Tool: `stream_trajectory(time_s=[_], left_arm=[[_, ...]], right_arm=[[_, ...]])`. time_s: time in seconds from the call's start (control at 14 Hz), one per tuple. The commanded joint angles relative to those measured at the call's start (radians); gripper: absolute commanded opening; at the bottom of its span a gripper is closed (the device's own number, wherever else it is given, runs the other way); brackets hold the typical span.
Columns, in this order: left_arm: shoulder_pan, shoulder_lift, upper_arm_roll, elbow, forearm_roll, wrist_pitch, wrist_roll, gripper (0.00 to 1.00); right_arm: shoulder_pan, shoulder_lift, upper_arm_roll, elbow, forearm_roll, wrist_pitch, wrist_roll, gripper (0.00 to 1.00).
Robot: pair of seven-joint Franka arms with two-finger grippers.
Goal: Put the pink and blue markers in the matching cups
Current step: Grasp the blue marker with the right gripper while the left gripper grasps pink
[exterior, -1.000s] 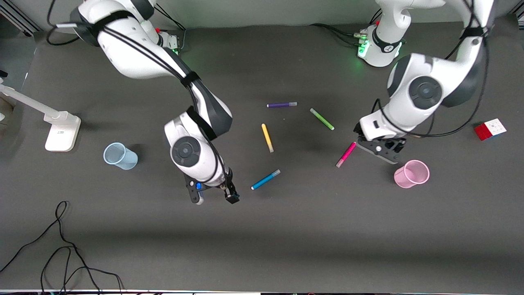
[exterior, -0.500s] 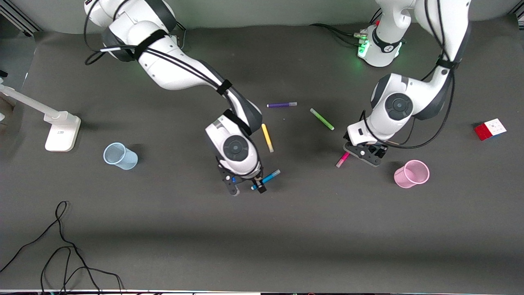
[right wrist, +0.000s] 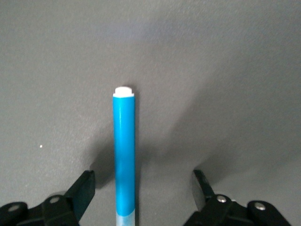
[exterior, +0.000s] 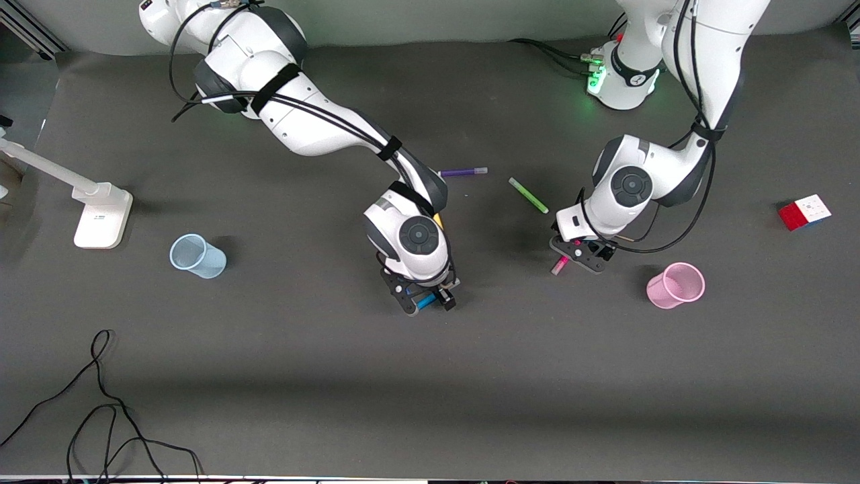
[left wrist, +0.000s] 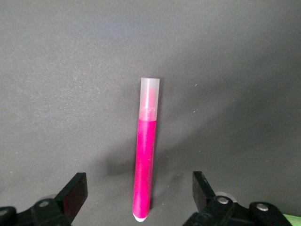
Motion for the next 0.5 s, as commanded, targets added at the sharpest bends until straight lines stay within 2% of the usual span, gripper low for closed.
stream_trajectory(time_s=[0.0,0.07,0.14,0.29,0.43], left_arm=[[-0.013,0.016,0.015,-0.004,0.036,0.016,-0.027,0.99],[-0.013,0.019,0.015,-0.004,0.038,0.016,-0.027,0.99],[-0.013,0.022,0.015,-0.004,0.038,0.016,-0.027,0.94],[-0.015,0.022,0.015,-0.004,0.038,0.015,-0.027,0.84],[-0.015,0.023,0.015,-0.004,0.038,0.015,-0.028,0.65]], right_arm=[[0.023,0.025,-0.008,0.056,-0.027,0.000,0.022,0.83],[0.023,0.025,-0.008,0.060,-0.027,0.000,0.022,0.76],[0.023,0.025,-0.008,0.070,-0.027,0.002,0.021,0.72],[0.023,0.038,-0.008,0.090,-0.027,0.002,0.021,0.55],[0.023,0.046,-0.008,0.091,-0.027,0.003,0.019,0.46]])
